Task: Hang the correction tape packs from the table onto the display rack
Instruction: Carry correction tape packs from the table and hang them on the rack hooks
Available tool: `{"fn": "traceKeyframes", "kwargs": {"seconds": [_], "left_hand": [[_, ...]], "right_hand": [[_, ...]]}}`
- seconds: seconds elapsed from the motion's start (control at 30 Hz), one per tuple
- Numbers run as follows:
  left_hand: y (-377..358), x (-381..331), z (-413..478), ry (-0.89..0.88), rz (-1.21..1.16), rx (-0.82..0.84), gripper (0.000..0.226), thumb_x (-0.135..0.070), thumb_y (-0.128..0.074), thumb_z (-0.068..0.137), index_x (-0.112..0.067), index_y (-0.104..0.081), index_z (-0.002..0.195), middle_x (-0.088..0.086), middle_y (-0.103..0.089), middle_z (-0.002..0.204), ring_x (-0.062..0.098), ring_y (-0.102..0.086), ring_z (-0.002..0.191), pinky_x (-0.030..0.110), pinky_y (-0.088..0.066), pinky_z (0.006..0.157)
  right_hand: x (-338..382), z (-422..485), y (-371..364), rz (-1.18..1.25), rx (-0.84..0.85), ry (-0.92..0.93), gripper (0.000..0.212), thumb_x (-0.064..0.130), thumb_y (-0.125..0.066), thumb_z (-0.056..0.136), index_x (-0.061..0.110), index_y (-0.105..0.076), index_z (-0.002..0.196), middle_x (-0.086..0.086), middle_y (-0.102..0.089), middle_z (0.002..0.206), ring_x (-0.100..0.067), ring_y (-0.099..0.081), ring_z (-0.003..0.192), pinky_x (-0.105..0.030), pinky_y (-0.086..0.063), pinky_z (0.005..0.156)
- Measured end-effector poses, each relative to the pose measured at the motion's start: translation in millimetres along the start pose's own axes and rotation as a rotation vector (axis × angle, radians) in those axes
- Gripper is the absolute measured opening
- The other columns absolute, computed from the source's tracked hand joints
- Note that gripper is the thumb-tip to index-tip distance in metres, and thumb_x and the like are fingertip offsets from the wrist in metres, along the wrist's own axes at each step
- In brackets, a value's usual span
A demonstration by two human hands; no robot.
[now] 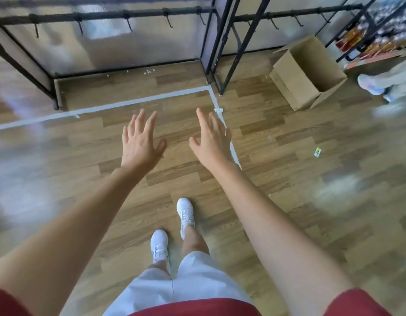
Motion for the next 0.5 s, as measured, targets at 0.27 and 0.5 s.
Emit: {"fn": "traceKeyframes", "kwargs": {"seconds": [0.27,0.5], "left_hand": [[-20.1,8.5,-105.6,0.132,-0.024,-0.022,0.065,-0.031,-0.052,0.094,-0.020,-0.022,0.150,0.009,-0.011,0.159,0.028,-0.006,0.147,0.044,-0.004,0.118],[-61.0,-6.1,-198.7,0.283,-0.044,-0.089,0.066,-0.031,-0.054,0.092,-0.021,-0.023,0.150,0.010,-0.013,0.159,0.029,-0.008,0.146,0.045,-0.007,0.118]], "right_hand": [[-6.5,-84.4,-23.5,0.001,0.051,0.114,0.067,0.030,-0.050,0.095,0.024,-0.013,0.151,-0.014,-0.016,0.156,-0.029,-0.014,0.144,-0.047,-0.014,0.115],[-36.2,-155.2,-47.3,-0.059,0.158,0.233,0.068,0.031,-0.051,0.095,0.024,-0.013,0.151,-0.013,-0.017,0.156,-0.029,-0.016,0.143,-0.047,-0.015,0.115]]}}
Point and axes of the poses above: each hand's wrist, its own z-axis towards the middle knuckle, its own y-axis out of the back of the hand, x = y × z, the point moved 5 cm from there along z, towards the middle knuckle
